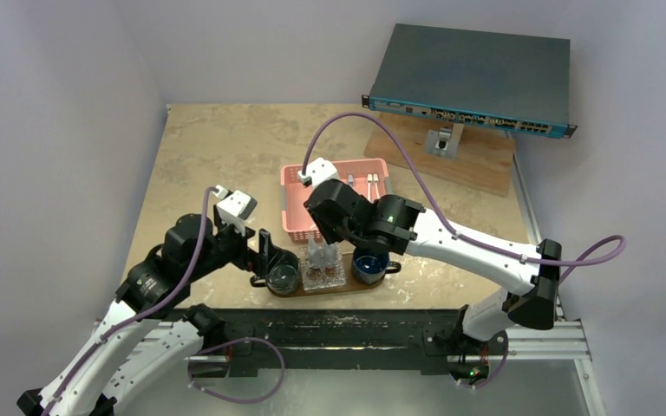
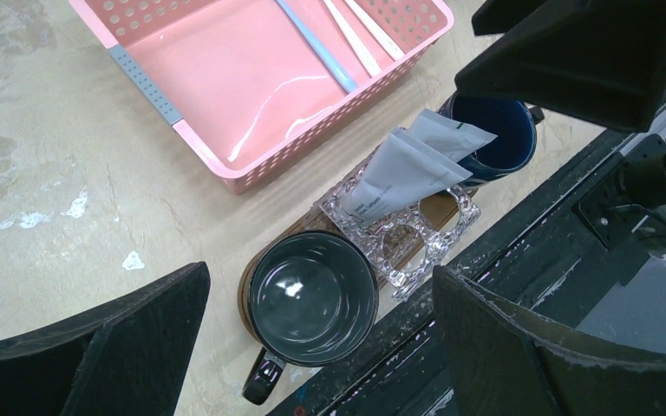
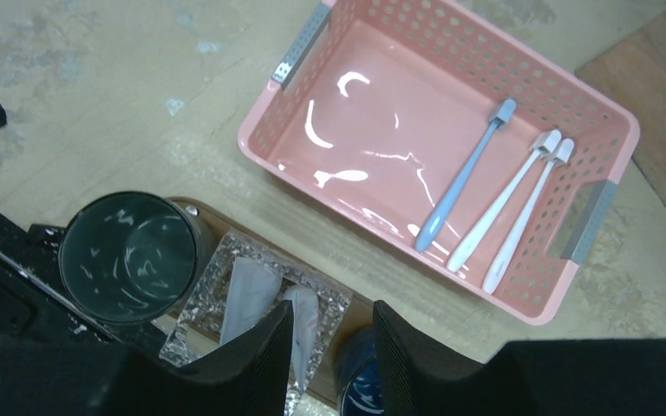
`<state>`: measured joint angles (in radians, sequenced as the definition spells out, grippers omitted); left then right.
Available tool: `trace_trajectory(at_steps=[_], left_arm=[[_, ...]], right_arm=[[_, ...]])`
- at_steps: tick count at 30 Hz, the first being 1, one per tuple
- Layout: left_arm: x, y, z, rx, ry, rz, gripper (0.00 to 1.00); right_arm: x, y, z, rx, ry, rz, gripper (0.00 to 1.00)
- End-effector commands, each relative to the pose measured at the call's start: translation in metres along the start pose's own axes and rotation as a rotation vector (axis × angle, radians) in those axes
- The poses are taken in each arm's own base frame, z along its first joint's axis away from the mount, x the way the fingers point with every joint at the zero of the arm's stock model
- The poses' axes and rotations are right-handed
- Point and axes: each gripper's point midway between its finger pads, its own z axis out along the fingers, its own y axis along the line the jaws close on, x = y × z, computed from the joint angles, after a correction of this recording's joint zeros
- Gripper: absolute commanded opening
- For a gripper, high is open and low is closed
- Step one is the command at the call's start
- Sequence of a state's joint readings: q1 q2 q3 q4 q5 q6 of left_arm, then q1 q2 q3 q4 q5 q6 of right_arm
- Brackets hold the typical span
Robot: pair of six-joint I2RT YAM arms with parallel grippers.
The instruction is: Prepare toiletry sets of a toothbrush and toothpaste on the tray
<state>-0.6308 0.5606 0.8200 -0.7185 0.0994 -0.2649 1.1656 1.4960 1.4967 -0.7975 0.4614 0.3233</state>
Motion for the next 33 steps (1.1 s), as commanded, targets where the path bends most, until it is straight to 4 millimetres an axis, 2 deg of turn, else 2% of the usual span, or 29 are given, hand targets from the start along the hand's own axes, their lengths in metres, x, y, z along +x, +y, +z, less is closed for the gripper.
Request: trace_trajectory(at_steps=[1,9,16,20,27,33], left_arm=[[-0.010,0.000,0.003,0.001,-0.035,0.032,1.00],[-0.010,0.002,0.001,-0.009,-0.042,0.035,1.00],[-0.010,0.003,0.000,-0.015,-0.042,0.038,1.00],[-0.010,0.004,0.000,-0.017,-0.042,0.044,1.00],[-0.010,0.005,0.000,-0.022,-0.038,0.049,1.00],[-0.009,0.006,0.001,-0.026,-0.035,0.049,1.00]], right_arm=[[-0.032,-0.020,-0.013,0.056,-0.075,0.048,0.41],[-0.036,-0.050,0.018,0.100,-0.035,0.125,0.41],[-0.025,-0.074,0.059,0.140,0.020,0.169,0.42],[-0.013,-0.089,0.084,0.150,0.052,0.209,0.43],[0.012,-0.097,0.121,0.141,0.116,0.240,0.49],[0.035,-0.109,0.156,0.161,0.156,0.282,0.50]])
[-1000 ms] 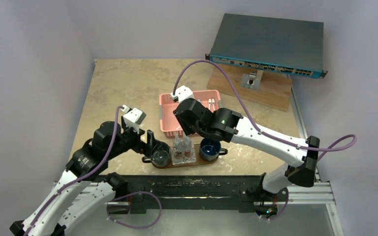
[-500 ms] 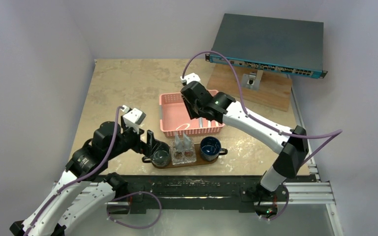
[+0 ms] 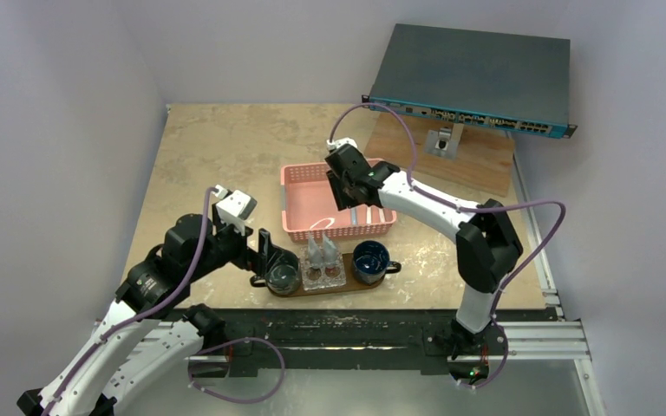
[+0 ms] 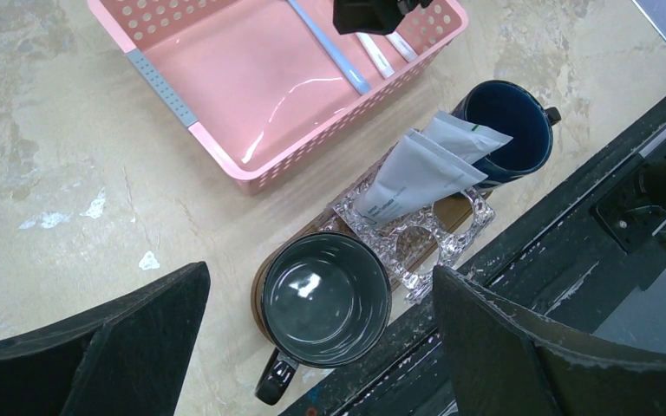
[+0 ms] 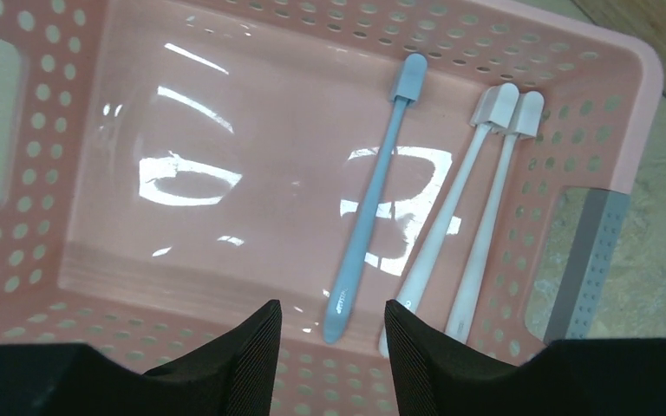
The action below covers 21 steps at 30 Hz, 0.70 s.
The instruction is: Prepare toiletry sets of a toothbrush and toothpaste on the tray
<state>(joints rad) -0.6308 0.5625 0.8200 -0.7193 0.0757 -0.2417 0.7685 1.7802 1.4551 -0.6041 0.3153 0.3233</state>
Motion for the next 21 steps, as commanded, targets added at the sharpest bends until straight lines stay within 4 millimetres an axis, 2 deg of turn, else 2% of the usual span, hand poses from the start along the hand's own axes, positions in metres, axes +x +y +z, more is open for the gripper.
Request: trace_trajectory(at_steps=[1,11,21], left_arm=[[-0.008,0.001,0.001,-0.004,-0.031,0.027,1.00],[-0.007,0.002,0.003,-0.012,-0.021,0.027,1.00],[-0.007,0.003,0.004,-0.016,-0.019,0.027,1.00]], right_arm=[[-0.005,0.000,0.022,-0.025,-0.025,0.057,0.49],[0.016,-0.010,0.070,-0.024,0.042,0.077,0.49],[0.032,-0.013,0.094,-0.029,0.091,0.091,0.44]])
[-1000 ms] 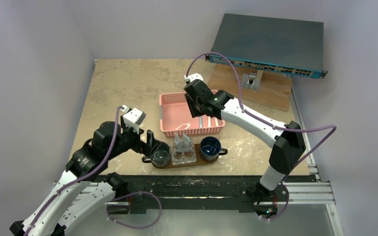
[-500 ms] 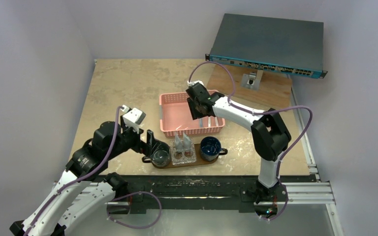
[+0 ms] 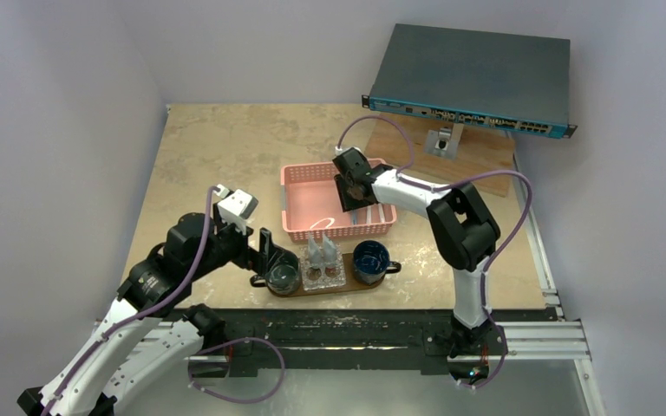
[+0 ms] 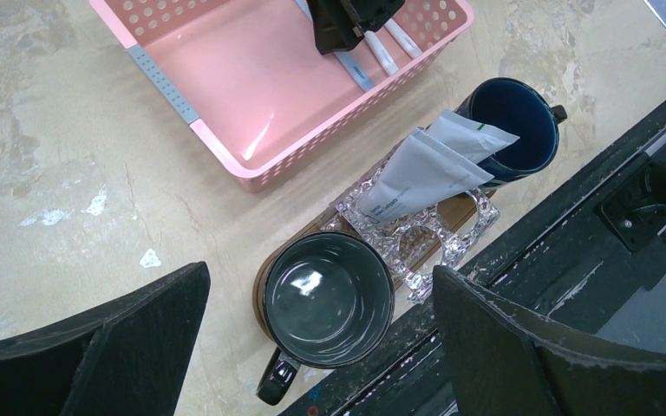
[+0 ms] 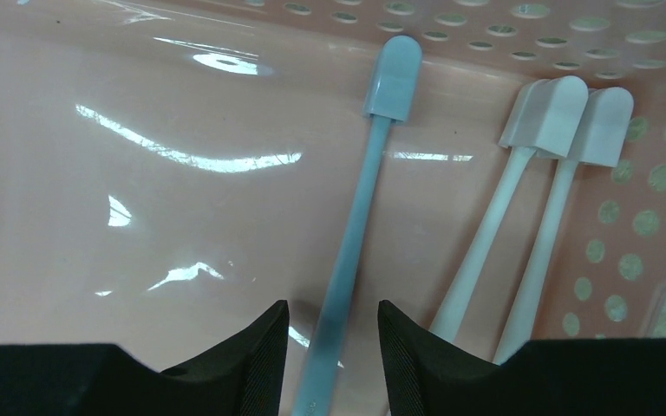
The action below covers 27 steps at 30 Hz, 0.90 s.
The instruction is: Prepare toiletry sets of a toothbrush and toothpaste on the tray
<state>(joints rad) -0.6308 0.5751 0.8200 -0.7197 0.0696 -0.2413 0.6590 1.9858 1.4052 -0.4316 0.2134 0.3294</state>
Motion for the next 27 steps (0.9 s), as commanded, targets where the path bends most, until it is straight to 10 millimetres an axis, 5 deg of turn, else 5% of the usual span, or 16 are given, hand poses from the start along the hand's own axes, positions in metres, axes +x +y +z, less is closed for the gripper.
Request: trace_trajectory(at_steps=[1,10,20,27], left_arm=[[-0.008,0.002,0.001,-0.008,-0.029,0.029,1.00],[-0.008,0.001,0.001,-0.007,-0.029,0.031,1.00],[-0.008,0.002,0.001,-0.008,-0.026,0.031,1.00],[-0.009,0.003,0.000,-0.013,-0.031,0.029,1.00]], right_arm=[[-0.004,0.004,0.006,-0.023,-0.019,0.018,0.44],[0.016,-0.003,0.019,0.001,0.019,0.011,0.32],[0.031,-0.006,0.021,0.004,0.043,0.008,0.00],[0.016,-0.005,0.005,-0.009,-0.010,0.006,0.00]])
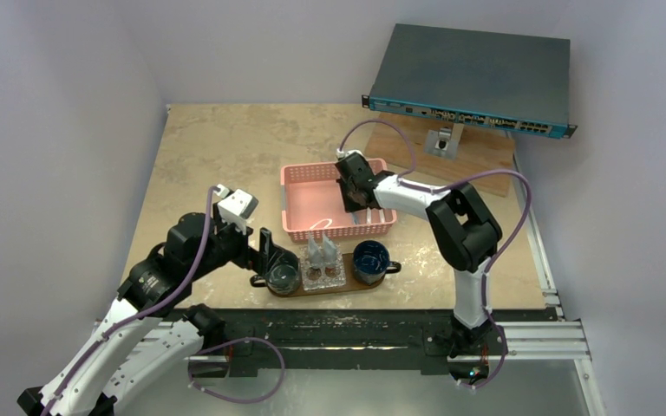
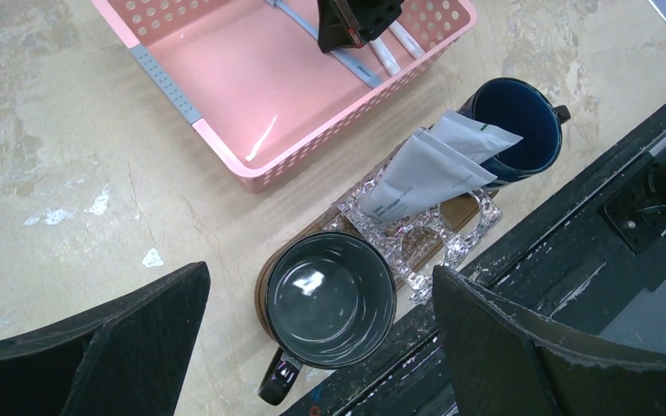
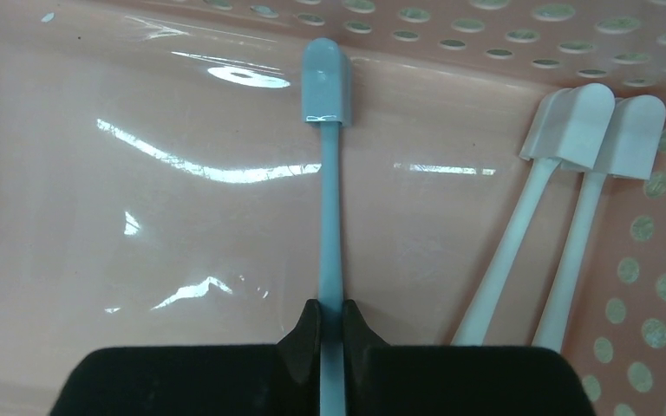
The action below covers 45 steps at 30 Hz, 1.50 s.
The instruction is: Prepare toiletry sets of a toothbrush and toothpaste on the tray
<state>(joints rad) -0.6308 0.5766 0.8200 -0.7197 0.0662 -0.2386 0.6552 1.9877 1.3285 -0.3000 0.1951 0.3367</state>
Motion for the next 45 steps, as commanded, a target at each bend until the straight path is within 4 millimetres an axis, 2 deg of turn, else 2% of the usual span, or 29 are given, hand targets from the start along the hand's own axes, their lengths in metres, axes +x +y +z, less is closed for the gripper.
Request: trace_trajectory(at_steps=[1,11,16,22,29,35,43,45], left_arm=[[-0.009,0.002,0.000,-0.009,-0.033,0.025,1.00],[-0.010,0.002,0.000,-0.012,-0.037,0.013,1.00],[-0.019,-0.001,-0.002,-0.007,-0.056,0.005,1.00],[-0.048,-0.007,-0.009,0.006,-0.115,0.015,1.00],[-0.075,-0.024,-0.009,0.074,-0.157,-0.016,1.00],[-0.095,-0.042,-0.008,0.156,-0.190,-0.069,1.00],[-0.113,-0.076,-0.002,0.330,-0.213,-0.192,1.00],[-0.115,-0.083,-0.001,0.371,-0.211,-0.206,1.00]], right_arm=[[0.008,-0.008,-0.013,0.017,0.022,-0.012,0.00],[-0.033,0.003,-0.059,-0.064,-0.109,0.011,0.00],[-0.058,0.009,-0.087,-0.114,-0.198,0.014,0.00],[-0.086,0.015,-0.130,-0.177,-0.326,0.029,0.00],[-0.112,0.024,-0.195,-0.279,-0.465,0.056,0.00],[-0.120,0.040,-0.251,-0.438,-0.559,0.054,0.00],[-0.109,0.066,-0.309,-0.685,-0.662,-0.022,0.00],[-0.105,0.075,-0.325,-0.784,-0.646,0.058,0.00]])
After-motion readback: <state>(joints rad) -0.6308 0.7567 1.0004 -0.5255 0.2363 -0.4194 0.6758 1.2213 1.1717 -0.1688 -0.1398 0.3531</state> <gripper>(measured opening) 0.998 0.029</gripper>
